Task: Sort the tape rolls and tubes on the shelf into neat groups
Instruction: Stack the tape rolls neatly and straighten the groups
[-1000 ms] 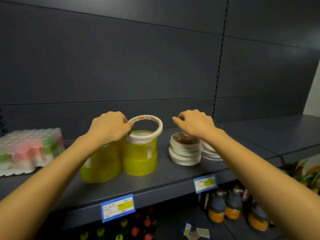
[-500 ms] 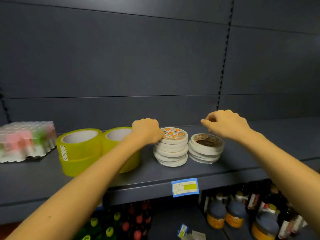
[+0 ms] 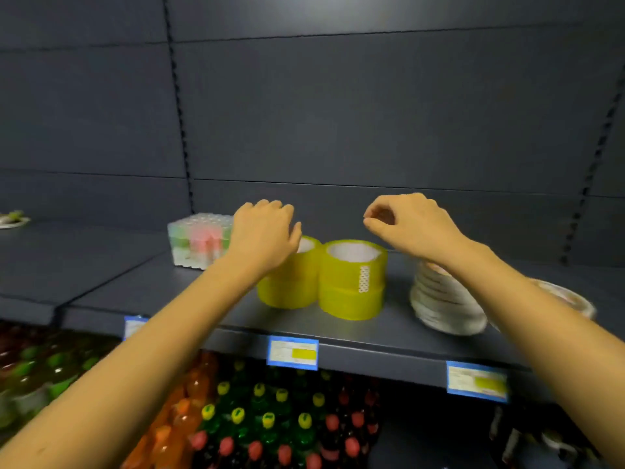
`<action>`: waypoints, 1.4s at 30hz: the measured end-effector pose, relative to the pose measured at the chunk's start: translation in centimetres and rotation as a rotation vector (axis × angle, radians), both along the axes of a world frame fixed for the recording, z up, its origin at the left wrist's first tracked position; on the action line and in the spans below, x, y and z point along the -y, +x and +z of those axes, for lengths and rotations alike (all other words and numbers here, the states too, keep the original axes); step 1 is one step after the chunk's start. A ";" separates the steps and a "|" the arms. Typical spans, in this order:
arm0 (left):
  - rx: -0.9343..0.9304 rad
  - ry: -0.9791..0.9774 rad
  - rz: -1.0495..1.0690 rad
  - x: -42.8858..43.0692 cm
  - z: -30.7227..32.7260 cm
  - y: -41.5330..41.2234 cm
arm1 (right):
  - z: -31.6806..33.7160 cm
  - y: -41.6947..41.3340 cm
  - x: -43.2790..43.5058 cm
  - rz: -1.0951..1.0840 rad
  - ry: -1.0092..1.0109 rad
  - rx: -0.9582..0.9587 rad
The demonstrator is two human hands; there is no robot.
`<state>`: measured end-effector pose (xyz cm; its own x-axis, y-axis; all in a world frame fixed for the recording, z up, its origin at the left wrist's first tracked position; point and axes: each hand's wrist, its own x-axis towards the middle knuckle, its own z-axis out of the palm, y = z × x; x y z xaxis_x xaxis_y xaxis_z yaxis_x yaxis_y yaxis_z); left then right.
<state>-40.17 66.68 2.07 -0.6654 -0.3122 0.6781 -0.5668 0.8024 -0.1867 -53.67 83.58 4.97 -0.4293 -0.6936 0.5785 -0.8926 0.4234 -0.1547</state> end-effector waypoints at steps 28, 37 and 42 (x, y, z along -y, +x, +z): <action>0.013 0.163 0.489 29.5 -5.5 46.0 | -6.2 38.8 43.1 0.614 0.241 0.092; -0.056 0.189 0.521 38.8 -6.6 51.6 | -6.9 45.5 55.0 0.641 0.319 0.057; -0.076 0.192 0.541 46.4 -7.1 53.6 | -6.8 47.4 63.1 0.632 0.336 0.048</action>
<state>13.42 20.32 -5.02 -0.3286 -0.7167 0.6152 -0.9120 0.4100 -0.0095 -6.26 20.44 -1.86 0.0942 -0.9552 0.2806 -0.9783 -0.1411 -0.1520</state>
